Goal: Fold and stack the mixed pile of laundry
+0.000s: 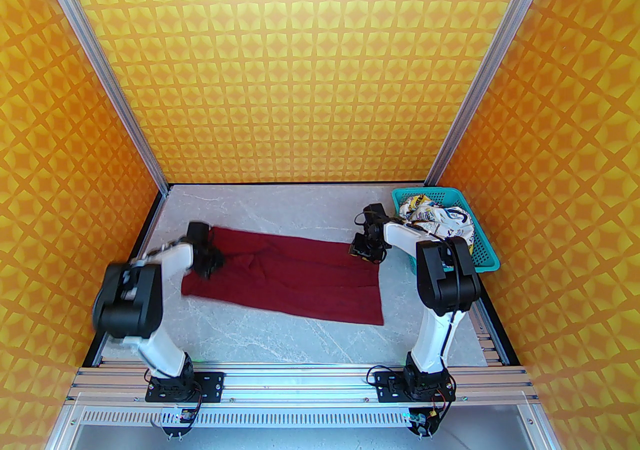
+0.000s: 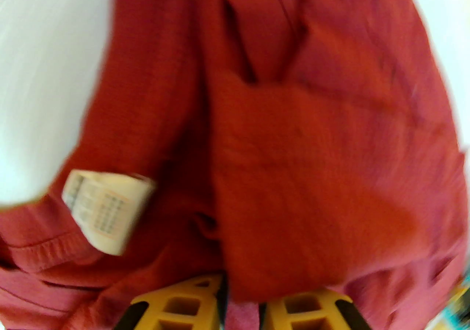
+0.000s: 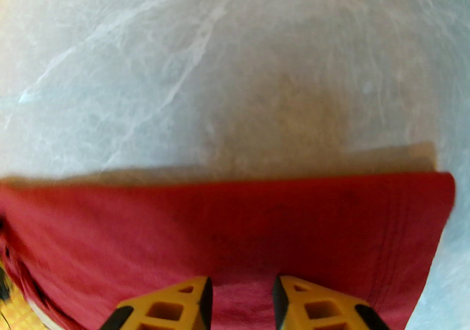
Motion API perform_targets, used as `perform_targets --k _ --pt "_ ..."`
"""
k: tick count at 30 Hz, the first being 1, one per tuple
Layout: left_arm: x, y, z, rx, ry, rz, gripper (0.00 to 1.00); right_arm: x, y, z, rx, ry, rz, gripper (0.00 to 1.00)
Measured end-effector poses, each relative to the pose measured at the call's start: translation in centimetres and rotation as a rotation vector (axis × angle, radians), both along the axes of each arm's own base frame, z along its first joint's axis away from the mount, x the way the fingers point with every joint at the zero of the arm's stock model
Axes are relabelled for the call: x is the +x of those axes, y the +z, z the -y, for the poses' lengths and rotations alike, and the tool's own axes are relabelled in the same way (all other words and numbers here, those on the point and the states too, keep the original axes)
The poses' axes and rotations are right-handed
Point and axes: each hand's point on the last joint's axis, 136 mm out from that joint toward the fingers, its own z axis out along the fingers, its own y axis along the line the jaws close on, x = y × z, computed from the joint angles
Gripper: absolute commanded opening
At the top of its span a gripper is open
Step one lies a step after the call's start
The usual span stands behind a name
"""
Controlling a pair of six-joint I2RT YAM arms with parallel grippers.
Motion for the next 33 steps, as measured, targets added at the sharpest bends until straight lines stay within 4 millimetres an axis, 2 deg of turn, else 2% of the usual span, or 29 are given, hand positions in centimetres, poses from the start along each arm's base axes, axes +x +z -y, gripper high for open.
perform_targets --k 4,7,10,12,14,16,18,20,23,25,27,30,33 --pt "6.6 0.4 -0.7 -0.047 0.002 0.075 0.24 -2.8 0.0 -1.5 0.05 0.01 -0.019 0.34" --pt "12.0 0.9 -0.8 -0.073 -0.019 0.138 0.26 -5.8 0.0 -4.0 0.081 0.057 -0.047 0.34" --pt "17.6 1.3 -0.7 -0.091 -0.045 0.209 0.27 -8.7 0.0 -7.5 0.122 0.122 -0.062 0.34" --pt "20.4 1.5 -0.5 -0.099 -0.066 0.251 0.28 -11.3 0.0 -10.0 0.138 0.184 -0.086 0.34" --pt "22.1 1.9 -0.5 -0.094 -0.085 0.272 0.29 -13.6 0.2 -11.8 0.148 0.238 -0.108 0.34" --pt "23.3 1.7 -0.4 -0.085 -0.104 0.283 0.32 -15.9 0.5 -12.7 0.144 0.286 -0.137 0.35" --pt "23.2 1.8 -0.4 -0.078 -0.12 0.276 0.37 -16.8 1.3 -12.4 0.128 0.302 -0.141 0.34" --pt "22.8 2.0 -0.3 -0.069 -0.137 0.265 0.39 -16.5 2.1 -11.7 0.092 0.31 -0.123 0.31" --pt "21.4 2.8 0.0 -0.05 -0.177 0.24 0.39 -14.6 3.6 -12.0 0.062 0.353 -0.074 0.24" --pt "20.4 4.4 0.3 -0.037 -0.203 0.237 0.4 -12.9 4.0 -12.9 0.053 0.383 -0.044 0.22" --pt "19.4 7.1 0.8 -0.02 -0.235 0.262 0.4 -11.3 3.7 -13.8 0.042 0.414 -0.026 0.22" --pt "17.4 11.1 1.7 -0.002 -0.271 0.304 0.39 -10.0 1.9 -14.2 0.006 0.451 -0.037 0.22" --pt "15.5 13.1 2.4 0.007 -0.294 0.326 0.38 -10.0 -0.1 -14.1 -0.023 0.473 -0.073 0.21"
